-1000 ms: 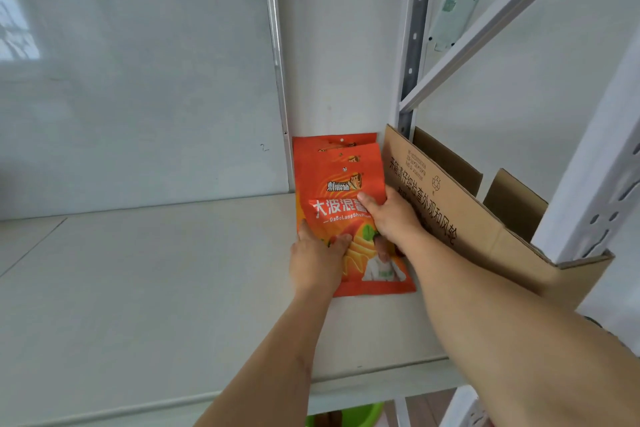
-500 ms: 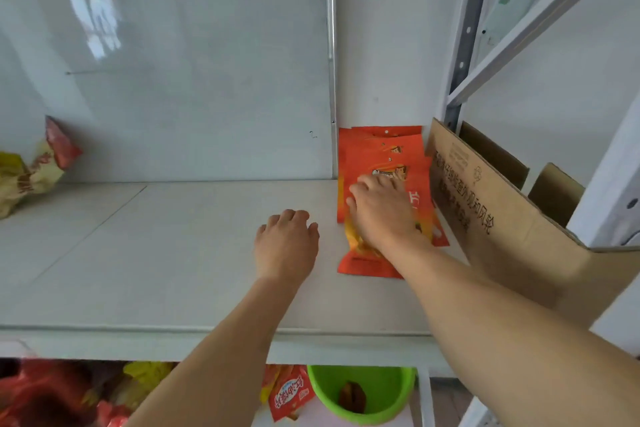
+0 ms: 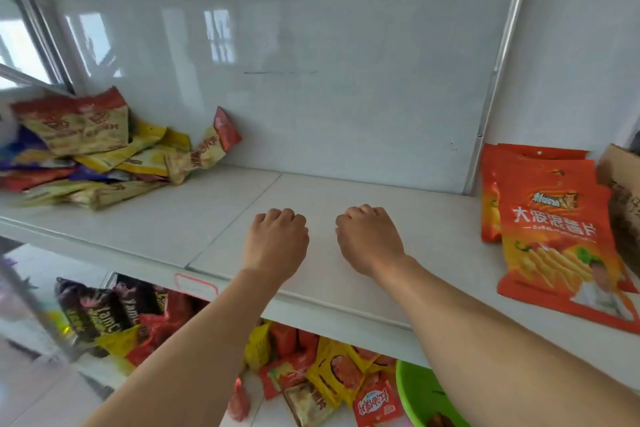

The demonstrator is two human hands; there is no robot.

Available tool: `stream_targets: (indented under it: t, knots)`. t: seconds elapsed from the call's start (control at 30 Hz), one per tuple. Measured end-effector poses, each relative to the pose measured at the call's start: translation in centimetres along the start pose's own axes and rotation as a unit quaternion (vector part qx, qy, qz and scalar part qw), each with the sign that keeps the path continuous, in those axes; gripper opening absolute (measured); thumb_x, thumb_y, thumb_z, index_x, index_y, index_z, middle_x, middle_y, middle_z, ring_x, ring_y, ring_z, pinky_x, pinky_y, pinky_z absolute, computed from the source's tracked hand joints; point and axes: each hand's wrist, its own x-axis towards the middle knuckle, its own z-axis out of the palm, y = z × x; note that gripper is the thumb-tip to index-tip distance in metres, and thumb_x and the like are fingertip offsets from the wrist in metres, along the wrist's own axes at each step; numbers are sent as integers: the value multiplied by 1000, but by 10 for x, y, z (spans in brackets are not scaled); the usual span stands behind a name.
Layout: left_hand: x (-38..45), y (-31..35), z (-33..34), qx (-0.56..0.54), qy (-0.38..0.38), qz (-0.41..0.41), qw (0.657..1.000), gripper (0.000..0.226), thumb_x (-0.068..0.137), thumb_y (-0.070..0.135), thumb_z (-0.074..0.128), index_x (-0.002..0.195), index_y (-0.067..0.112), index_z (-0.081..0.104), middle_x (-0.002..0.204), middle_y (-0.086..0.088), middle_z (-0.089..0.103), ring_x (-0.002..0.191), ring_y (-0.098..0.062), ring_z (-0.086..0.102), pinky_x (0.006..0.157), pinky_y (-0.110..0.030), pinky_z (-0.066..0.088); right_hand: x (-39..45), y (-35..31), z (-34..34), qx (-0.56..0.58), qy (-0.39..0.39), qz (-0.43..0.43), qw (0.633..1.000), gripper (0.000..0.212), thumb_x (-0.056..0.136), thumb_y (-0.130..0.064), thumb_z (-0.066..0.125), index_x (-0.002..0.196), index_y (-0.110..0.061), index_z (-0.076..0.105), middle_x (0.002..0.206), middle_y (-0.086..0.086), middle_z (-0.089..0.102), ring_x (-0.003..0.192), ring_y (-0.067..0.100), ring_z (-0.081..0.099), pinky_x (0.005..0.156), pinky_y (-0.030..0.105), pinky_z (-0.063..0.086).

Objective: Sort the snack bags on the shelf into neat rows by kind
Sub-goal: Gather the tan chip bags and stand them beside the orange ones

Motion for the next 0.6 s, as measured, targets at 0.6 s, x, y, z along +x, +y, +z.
stream_targets:
  t: [0.6]
  knots:
    - [1,-293,31,9,-6,-68,998,24,99,30,48,106,21,69,110,2,68,108,-23,61,87,-34,44,183,-236,46,55,6,20,998,22,96,-14,40,90,-16,60,94,1,63,92,26,56,76,38,39]
